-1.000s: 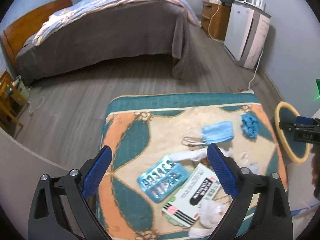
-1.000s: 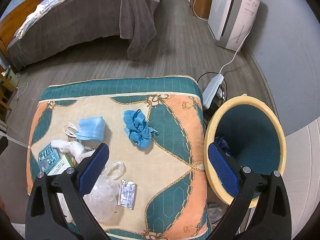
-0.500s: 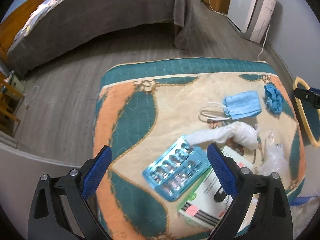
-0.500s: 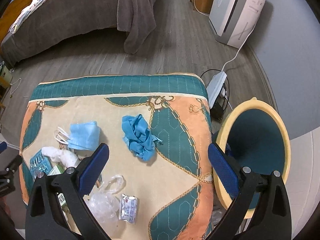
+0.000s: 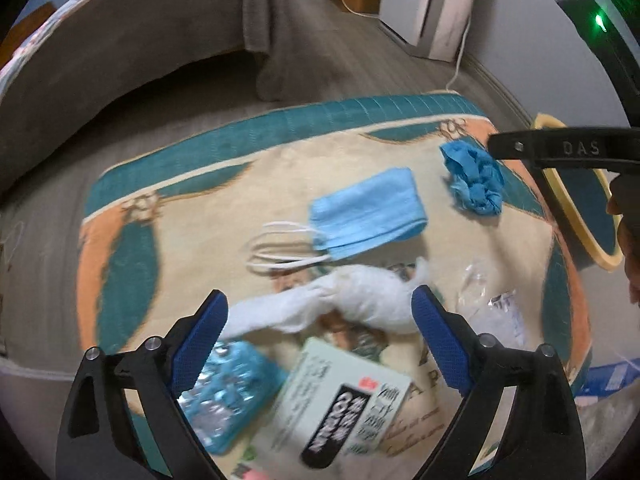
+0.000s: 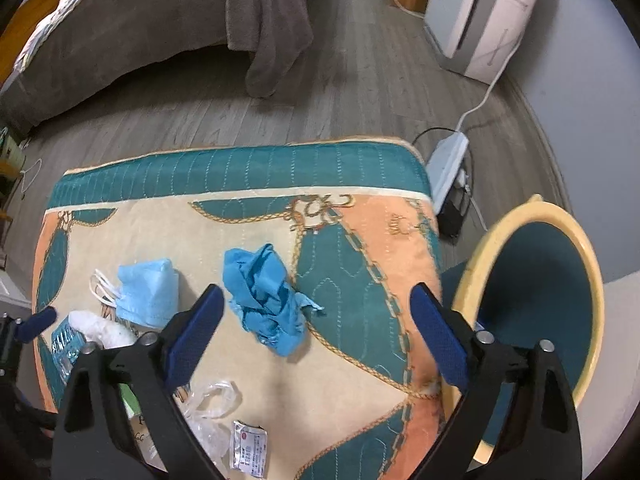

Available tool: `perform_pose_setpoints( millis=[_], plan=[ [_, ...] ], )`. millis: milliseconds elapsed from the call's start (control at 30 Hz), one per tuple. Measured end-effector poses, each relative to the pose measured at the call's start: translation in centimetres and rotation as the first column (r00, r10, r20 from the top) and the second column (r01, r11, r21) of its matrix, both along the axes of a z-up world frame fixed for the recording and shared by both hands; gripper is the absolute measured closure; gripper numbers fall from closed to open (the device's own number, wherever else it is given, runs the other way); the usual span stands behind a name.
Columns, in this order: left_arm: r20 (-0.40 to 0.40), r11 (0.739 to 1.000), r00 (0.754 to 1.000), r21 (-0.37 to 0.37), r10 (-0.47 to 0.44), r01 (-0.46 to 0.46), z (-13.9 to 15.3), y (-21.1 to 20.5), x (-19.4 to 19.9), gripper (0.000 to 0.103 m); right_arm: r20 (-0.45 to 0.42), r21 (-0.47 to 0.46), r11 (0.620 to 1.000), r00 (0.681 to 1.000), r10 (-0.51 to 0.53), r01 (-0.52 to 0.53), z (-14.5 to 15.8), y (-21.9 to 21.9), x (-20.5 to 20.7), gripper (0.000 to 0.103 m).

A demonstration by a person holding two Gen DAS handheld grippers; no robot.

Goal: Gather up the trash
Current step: 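Grasp the blue glove with the right tool while the left tool grasps the white tissue, then carry the blue glove into the bin and open the right tool while the left carries the tissue over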

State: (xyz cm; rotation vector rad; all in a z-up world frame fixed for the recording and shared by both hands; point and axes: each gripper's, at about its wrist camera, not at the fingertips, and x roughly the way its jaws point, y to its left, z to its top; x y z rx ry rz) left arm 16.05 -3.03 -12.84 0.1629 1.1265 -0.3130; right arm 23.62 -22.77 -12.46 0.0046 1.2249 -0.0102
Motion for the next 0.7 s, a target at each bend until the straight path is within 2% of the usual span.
perform_pose_setpoints(
  millis=[67,133,267,367,467,533,600,700],
  plan=[
    [-0.016,1.000,1.000,-0.007,0.000,0.000,-0.6,-0.4,0.3,0.012,-0.018,0.014,1.000,1.000,0.016,-0.016,-0.7,0.3,0.2,0.021],
    [-0.037,1.000,0.999,-0.015,-0.005,0.005,-1.2,-0.9,0.5,0.019,-0.038,0.029,0.999,0.999,0.022,-0.021,-1.3,0.5,0.3,0.028],
    [-0.063,1.000,0.998,-0.009,-0.020,0.020,-2.3,-1.4,1.0,0.024,-0.072,0.083,0.996,0.997,0.032,-0.026,-2.4,0.9,0.7,0.034],
    [-0.093,1.000,0.995,-0.009,-0.030,0.030,-3.1,-1.5,1.4,0.031,-0.100,0.090,0.995,0.994,0.048,-0.039,-3.2,1.3,1.0,0.036],
    [-0.103,0.999,0.994,0.000,-0.036,0.036,-3.7,-1.7,1.6,0.033,-0.153,0.087,0.995,0.986,0.066,-0.053,-4.4,1.8,1.2,0.048],
    [-0.105,0.999,0.994,-0.004,-0.036,0.036,-3.8,-1.7,1.8,0.037,-0.172,0.086,0.995,0.982,0.071,-0.057,-4.9,2.1,1.2,0.060],
    [-0.106,0.999,0.994,-0.011,-0.038,0.037,-3.8,-1.8,2.0,0.041,-0.172,0.089,0.994,0.982,0.079,-0.064,-4.9,2.2,1.3,0.062],
    [-0.102,0.999,0.994,-0.013,-0.051,0.050,-3.8,-2.1,2.1,0.053,-0.171,0.081,0.994,0.981,0.088,-0.075,-4.7,2.1,1.3,0.064]
  ],
)
